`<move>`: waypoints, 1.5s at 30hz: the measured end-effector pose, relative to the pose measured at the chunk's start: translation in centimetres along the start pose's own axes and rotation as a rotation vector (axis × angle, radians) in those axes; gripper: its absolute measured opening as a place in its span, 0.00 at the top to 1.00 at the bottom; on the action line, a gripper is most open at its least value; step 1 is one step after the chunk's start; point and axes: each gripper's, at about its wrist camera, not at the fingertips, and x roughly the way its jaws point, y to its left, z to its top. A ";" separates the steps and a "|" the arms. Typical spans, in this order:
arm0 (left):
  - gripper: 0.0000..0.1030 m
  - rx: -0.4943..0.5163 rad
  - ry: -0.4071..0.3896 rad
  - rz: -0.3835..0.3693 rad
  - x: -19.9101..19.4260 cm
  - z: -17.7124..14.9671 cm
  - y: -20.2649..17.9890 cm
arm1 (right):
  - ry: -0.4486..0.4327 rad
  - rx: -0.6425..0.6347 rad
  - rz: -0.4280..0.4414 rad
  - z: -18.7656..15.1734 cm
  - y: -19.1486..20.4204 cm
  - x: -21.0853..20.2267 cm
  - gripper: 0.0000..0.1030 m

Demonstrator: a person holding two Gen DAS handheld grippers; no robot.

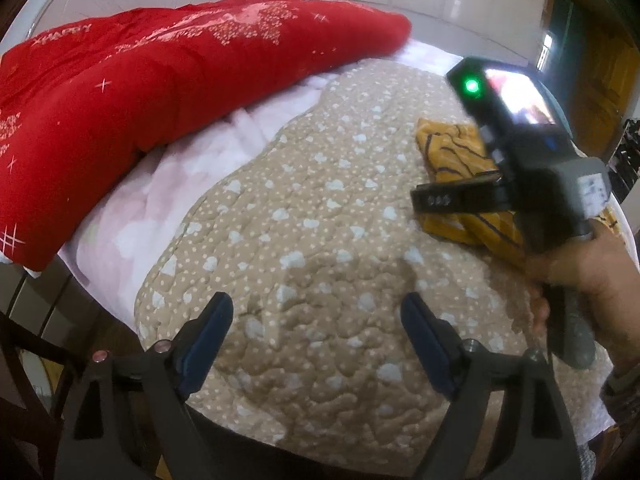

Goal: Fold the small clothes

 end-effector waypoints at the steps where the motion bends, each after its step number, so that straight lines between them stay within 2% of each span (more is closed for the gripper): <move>1: 0.17 -0.003 0.002 0.000 0.1 0.0 0.1 | -0.002 -0.022 -0.029 0.0 0.4 0.2 0.20; 4: 0.17 -0.014 0.012 -0.002 0.5 -0.1 0.5 | -0.007 -0.082 -0.119 0.4 1.6 0.9 0.20; 8: 0.17 -0.017 0.020 -0.002 0.5 -0.1 0.5 | 0.015 -0.064 -0.134 0.9 1.6 1.5 0.22; 9: 0.17 -0.016 0.020 -0.002 0.4 -0.1 0.5 | 0.012 -0.068 -0.131 0.9 1.6 1.5 0.28; 10: 0.17 -0.016 0.020 -0.005 0.3 -0.1 0.5 | 0.006 -0.073 -0.129 0.8 1.8 1.4 0.40; 11: 0.17 -0.016 0.019 -0.006 0.1 -0.2 0.5 | -0.005 -0.087 -0.135 0.8 2.0 1.2 0.46; 12: 0.18 -0.019 0.018 -0.004 -0.1 -0.2 0.5 | -0.017 -0.105 -0.175 0.7 2.2 1.0 0.70; 13: 0.18 -0.020 0.016 -0.002 -0.3 -0.2 0.5 | -0.027 -0.117 -0.196 0.6 2.3 0.8 0.78; 16: 0.18 -0.017 0.009 0.010 -1.2 -0.1 0.3 | -0.055 -0.046 -0.121 0.4 0.4 -0.4 0.83; 21: 0.18 -0.001 0.002 0.014 -2.4 0.4 -1.1 | -0.153 0.138 0.035 0.0 -5.7 -4.8 0.84; 25: 0.18 0.040 0.013 -0.014 -2.7 0.7 -4.0 | -0.243 0.305 0.111 -2.5 -13.3 -8.9 0.84; 30: 0.17 0.120 0.049 -0.067 -2.5 0.7 -8.9 | -0.334 0.570 0.143 -9.7 -25.1 -12.4 0.85; 32: 0.18 0.152 0.058 -0.086 -2.5 0.7 -10.8 | -0.341 0.671 0.137 -13.1 -28.8 -12.4 0.85; 34: 0.18 0.181 0.072 -0.102 -2.5 0.5 -12.5 | -0.311 0.773 0.140 -16.7 -32.2 -11.0 0.85; 36: 0.17 0.208 0.091 -0.127 -2.4 0.4 -14.1 | -0.267 0.864 0.185 -19.9 -34.5 -8.9 0.84; 38: 0.18 0.227 0.110 -0.153 -2.4 0.4 -15.3 | -0.248 0.937 0.296 -22.4 -36.0 -6.8 0.79; 40: 0.17 0.245 0.116 -0.157 -2.5 0.4 -16.4 | -0.296 0.990 0.395 -24.1 -37.0 -6.5 0.69; 42: 0.17 0.264 0.106 -0.148 -2.8 0.4 -17.1 | -0.315 1.005 0.403 -25.0 -37.8 -7.4 0.60; 45: 0.17 0.274 0.102 -0.142 -2.8 0.3 -17.9 | -0.367 1.022 0.346 -26.3 -39.0 -10.0 0.56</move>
